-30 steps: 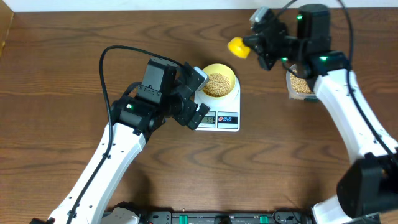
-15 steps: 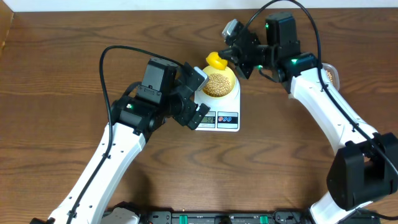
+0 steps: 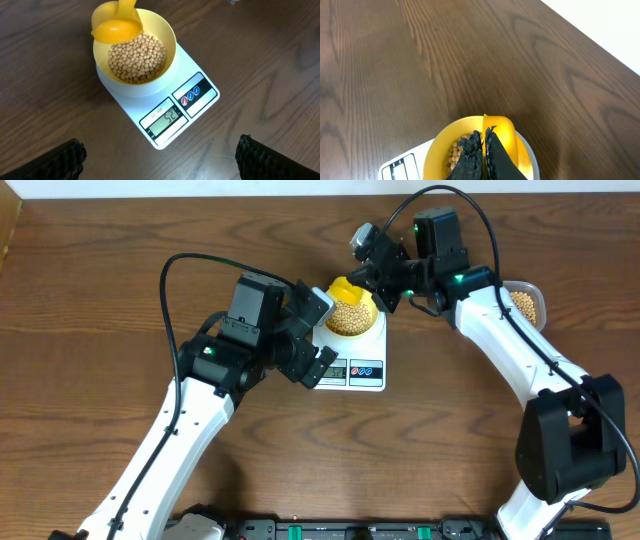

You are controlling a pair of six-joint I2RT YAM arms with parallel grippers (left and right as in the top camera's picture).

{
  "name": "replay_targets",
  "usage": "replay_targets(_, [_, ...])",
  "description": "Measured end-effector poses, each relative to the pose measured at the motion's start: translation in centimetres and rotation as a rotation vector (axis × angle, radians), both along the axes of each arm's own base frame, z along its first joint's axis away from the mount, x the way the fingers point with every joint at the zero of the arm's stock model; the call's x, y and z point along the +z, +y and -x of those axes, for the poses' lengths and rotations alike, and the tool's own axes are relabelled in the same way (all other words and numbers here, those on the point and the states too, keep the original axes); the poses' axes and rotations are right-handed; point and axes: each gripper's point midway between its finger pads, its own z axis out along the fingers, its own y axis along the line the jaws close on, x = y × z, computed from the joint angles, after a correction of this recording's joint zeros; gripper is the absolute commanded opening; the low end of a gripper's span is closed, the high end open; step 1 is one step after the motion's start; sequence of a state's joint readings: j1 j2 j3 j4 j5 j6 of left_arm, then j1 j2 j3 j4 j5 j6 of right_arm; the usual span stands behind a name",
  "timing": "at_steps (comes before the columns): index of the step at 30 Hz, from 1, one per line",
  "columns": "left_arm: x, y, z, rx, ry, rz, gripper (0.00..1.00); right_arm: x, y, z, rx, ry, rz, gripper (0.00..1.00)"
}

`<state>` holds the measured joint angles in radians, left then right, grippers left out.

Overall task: Scoop item into bowl and weigh 50g on scale
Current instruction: 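Lift the scoop and carry it left over the yellow bowl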

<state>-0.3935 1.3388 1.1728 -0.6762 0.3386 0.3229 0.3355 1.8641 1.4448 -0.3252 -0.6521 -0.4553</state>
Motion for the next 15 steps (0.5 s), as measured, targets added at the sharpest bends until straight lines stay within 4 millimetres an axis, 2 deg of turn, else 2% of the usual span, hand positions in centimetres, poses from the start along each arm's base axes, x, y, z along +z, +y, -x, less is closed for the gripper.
replay_targets(15, [0.0, 0.0, 0.0, 0.000, 0.000, 0.000, 0.98, -1.5, -0.6, 1.1, 0.001, 0.062, 0.052, 0.01])
